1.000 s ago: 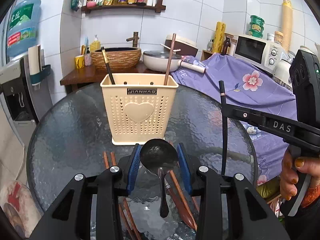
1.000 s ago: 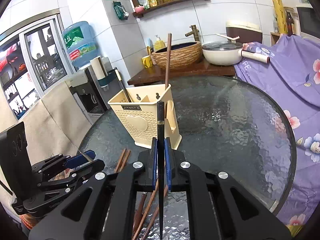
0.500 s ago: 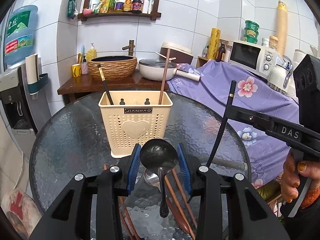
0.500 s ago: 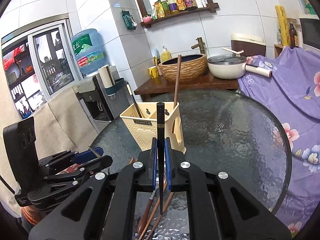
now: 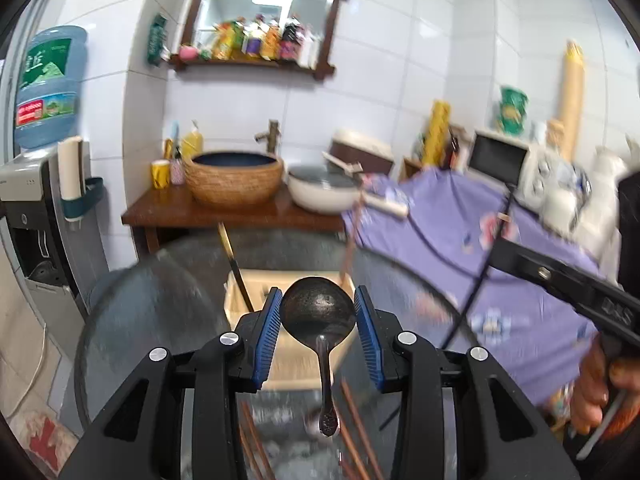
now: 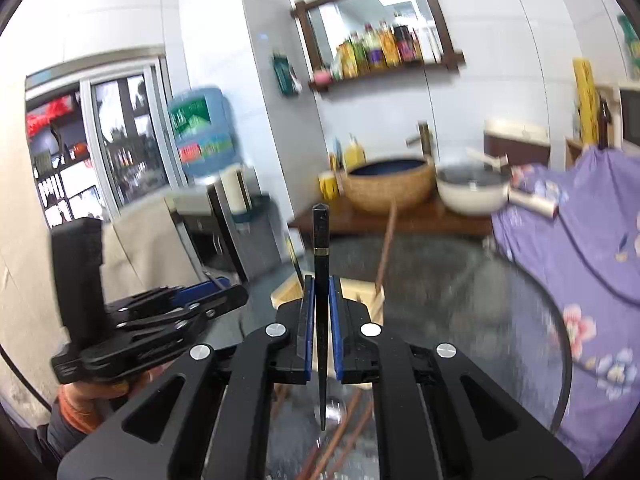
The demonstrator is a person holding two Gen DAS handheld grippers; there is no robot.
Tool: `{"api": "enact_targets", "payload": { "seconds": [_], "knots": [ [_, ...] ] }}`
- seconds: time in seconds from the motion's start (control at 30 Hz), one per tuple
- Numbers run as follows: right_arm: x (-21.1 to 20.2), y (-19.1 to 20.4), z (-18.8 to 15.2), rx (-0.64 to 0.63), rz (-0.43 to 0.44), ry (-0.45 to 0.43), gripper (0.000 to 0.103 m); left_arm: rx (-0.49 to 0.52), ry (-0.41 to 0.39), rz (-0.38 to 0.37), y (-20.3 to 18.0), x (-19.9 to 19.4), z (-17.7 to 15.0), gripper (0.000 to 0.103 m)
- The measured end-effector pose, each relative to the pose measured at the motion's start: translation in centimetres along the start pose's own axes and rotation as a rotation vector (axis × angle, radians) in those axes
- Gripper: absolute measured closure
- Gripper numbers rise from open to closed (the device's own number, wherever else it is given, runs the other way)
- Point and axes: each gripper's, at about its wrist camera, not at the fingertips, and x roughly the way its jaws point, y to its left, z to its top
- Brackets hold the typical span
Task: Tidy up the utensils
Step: 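Lift the spoon and black chopstick and carry both over the cream holder, then lower the spoon and chopstick into the holder and open both grippers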
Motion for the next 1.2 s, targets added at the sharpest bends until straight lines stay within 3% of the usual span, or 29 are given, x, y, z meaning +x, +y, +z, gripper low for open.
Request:
{"api": "enact_targets", "payload": {
  "seconds": [0.2, 0.37, 0.47, 0.77, 1.2],
  "knots": [
    [1.2, 1.2, 6.1, -0.029, -0.036, -0.113, 0.095, -0.065, -0.102, 0.048, 1.6, 1.5, 6.8, 0.067],
    [4.7, 1.0, 8.1, -0.029, -0.091, -0.133, 0.095, -0.073, -0.113, 0.119, 2.3, 4.7, 8.3, 0.067],
    [7.1, 0.3, 7.1, -0.007, -0.097, -0.108, 0.095, -0.051, -0.093, 0.162, 2.5, 6.7, 6.9, 0.067],
    [11.4, -2.2, 1.7, 0.041, -0.14, -0.038, 0.095, -0.075, -0.004, 0.178, 3.9, 10.4, 1.0, 0.067],
    [13.7, -3.3, -1.7, 0.07, -0.161, 0.033, 0.095, -0.047, 0.081, 0.183, 4.1, 12.6, -2.6, 0.067]
  ]
}}
